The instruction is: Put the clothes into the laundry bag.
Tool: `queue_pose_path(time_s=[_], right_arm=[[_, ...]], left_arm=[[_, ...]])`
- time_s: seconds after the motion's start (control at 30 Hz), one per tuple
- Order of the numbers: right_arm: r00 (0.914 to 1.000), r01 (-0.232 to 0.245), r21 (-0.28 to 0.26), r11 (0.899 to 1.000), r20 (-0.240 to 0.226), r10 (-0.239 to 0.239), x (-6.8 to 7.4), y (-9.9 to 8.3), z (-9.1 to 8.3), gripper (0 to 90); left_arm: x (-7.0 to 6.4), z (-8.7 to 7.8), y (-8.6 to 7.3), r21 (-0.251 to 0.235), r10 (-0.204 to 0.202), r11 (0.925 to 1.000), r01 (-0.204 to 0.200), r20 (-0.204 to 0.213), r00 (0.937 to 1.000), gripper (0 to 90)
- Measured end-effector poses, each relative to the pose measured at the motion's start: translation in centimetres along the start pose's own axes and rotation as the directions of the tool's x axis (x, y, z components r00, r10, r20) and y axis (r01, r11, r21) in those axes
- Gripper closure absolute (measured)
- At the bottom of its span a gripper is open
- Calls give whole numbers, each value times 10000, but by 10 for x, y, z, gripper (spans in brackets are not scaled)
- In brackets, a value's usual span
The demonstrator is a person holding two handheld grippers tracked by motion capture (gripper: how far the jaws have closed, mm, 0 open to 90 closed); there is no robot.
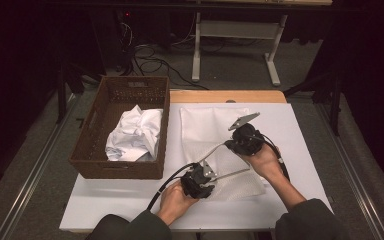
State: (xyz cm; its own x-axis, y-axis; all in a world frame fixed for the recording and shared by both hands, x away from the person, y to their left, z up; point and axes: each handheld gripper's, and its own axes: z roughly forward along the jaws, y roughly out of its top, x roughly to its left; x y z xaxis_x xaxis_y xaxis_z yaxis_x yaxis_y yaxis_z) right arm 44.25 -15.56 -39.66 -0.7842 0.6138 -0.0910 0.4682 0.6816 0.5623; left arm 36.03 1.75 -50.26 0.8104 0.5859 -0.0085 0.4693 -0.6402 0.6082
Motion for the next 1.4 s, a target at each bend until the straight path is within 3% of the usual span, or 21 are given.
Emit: queue_pose_path(time_s=[0.17, 0.43, 0.47, 0.63, 0.93, 1.1, 1.4], right_arm=[[9996, 261, 148, 9995, 127, -263, -2, 13, -6, 900], [9999, 2, -174, 9998, 112, 0, -10, 28, -23, 900], [9999, -148, -283, 9995, 30, 149, -11, 28, -24, 900], [9999, 108, 146, 9998, 82, -109, -8, 24, -17, 900], [9986, 480, 82, 9988, -203, -478, -7, 20, -15, 900], [9982, 459, 140, 9988, -388, -454, -11, 19, -14, 900], [9967, 666, 115, 9977, -465, -660, -14, 21, -11, 899]], left_arm=[[0, 0, 0, 32, -76, 10000, 76, -29, 10000, 625], [-1, 0, 0, -21, 23, 10000, -24, -96, 10000, 610], [-1, -1, 0, 16, 139, 9999, -139, -94, 9999, 597], [0, -4, 2, 131, 17, 9999, -16, -31, 10000, 491], [14, -35, 9, -352, -351, 9987, 362, 297, 9989, 437], [24, -60, 10, -390, -514, 9980, 505, -231, 9984, 427], [47, -111, 10, -610, -1002, 9935, 958, -738, 9922, 416]])
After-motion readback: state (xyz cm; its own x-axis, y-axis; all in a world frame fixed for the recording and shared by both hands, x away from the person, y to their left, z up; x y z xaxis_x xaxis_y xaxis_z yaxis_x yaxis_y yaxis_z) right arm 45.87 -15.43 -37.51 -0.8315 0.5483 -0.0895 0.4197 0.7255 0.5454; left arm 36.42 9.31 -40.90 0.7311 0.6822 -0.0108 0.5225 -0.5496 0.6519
